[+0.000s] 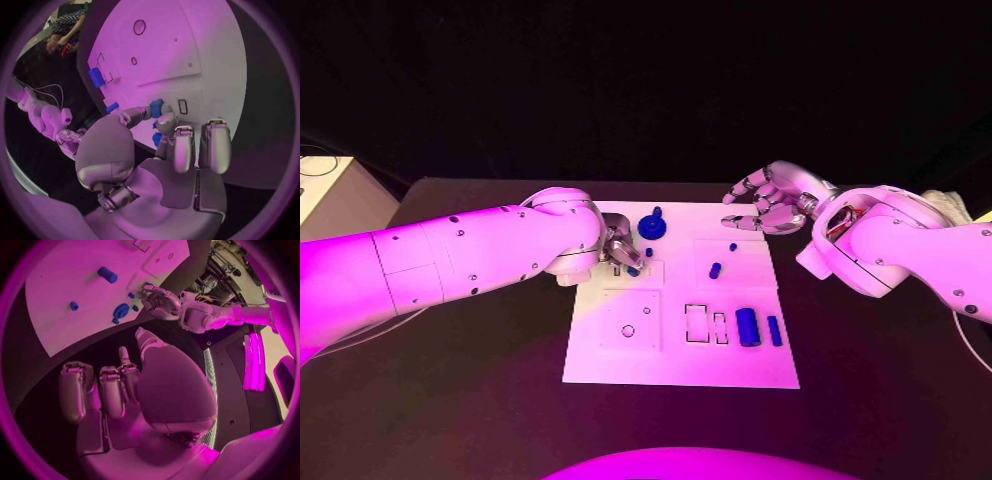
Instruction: Assemble the parts on the task board
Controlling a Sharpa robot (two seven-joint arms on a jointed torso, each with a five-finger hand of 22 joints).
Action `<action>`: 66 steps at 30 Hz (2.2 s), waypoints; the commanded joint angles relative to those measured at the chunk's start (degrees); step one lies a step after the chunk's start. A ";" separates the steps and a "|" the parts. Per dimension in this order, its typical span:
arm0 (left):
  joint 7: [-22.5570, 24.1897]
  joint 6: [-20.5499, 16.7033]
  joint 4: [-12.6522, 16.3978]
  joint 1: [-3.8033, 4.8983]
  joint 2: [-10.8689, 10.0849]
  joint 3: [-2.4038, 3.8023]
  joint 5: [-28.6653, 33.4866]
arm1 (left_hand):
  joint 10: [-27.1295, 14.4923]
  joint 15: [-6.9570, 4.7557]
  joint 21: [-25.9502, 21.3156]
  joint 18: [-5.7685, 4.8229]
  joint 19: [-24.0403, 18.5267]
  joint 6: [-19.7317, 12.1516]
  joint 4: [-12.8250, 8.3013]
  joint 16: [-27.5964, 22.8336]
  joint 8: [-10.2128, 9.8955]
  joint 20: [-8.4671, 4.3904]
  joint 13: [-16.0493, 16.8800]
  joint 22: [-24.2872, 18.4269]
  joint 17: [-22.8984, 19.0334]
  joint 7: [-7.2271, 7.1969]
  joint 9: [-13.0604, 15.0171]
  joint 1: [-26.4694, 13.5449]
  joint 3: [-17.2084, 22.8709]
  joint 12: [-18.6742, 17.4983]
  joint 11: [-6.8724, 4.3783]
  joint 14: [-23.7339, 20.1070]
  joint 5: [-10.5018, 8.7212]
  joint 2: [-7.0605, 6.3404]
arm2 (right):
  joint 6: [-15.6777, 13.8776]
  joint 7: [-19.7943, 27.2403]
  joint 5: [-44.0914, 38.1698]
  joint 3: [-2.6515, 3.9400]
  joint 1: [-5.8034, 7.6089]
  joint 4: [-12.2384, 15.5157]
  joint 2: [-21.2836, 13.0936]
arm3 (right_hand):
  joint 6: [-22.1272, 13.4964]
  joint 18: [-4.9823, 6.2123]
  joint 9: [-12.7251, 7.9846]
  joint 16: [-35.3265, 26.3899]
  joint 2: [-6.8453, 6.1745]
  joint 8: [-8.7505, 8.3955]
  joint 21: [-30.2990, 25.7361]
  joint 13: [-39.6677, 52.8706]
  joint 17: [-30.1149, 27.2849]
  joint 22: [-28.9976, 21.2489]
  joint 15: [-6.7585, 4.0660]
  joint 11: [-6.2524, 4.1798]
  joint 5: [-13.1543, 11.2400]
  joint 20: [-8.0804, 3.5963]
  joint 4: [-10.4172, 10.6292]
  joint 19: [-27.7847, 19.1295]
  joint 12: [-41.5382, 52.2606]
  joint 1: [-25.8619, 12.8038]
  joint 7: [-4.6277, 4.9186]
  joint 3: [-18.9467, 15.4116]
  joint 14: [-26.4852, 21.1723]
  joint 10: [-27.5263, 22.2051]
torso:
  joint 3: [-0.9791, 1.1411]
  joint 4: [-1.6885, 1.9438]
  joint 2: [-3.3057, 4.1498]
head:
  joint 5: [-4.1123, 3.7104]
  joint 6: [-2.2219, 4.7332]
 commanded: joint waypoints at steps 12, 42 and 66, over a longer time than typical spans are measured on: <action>-0.54 1.51 -0.29 -0.40 0.28 -0.31 0.23 | 0.18 -0.47 0.23 -0.35 0.35 2.56 -2.20 0.37 -0.50 -0.16 -0.02 2.89 15.08 -2.09 0.76 0.42 1.12 0.18 -0.26 6.05 -0.09 1.49 | 0.52 0.32 -0.40 0.01 -0.04 0.30 -0.17 | -0.22 0.86 -0.10 -0.36 -0.07 0.04 -0.30 7.86 12.46 9.30 -0.23 0.02 0.19 -0.12 0.12 1.70 -0.36 -0.65 -0.02 0.34 5.23 -0.52 | 0.00 -0.05 0.06 | -0.08 0.05; 0.70 -7.50 2.91 -0.81 -1.76 -0.28 -2.13 | 0.00 -0.41 0.26 -0.39 0.50 2.31 -4.06 0.37 -0.71 -0.28 -0.18 3.08 15.08 -1.76 1.17 3.46 3.34 -0.11 -0.11 6.05 0.16 3.72 | 0.44 0.40 -0.43 0.01 -0.04 0.52 -0.61 | -0.28 0.86 -0.12 -0.39 -0.12 0.11 -0.32 7.86 12.42 9.30 -0.24 0.01 0.21 -0.13 0.11 1.72 -0.34 -0.80 -0.03 0.44 5.22 -0.50 | -0.03 0.10 0.00 | -0.33 -0.47; 0.96 -9.74 4.02 -1.38 -2.02 -0.26 -3.96 | 0.05 -0.39 0.33 -0.44 0.67 2.36 -4.06 0.37 -0.71 -0.29 -0.20 3.31 15.08 -1.71 1.20 3.54 3.46 -0.11 -0.08 6.05 -0.08 3.92 | 0.55 0.48 -0.44 0.01 -0.06 0.30 -0.58 | -0.28 0.86 -0.12 -0.39 -0.12 0.11 -0.32 7.86 12.42 9.30 -0.24 0.01 0.21 -0.13 0.11 1.72 -0.34 -0.80 -0.03 0.44 5.22 -0.50 | 0.01 -0.04 -0.02 | -0.14 -0.69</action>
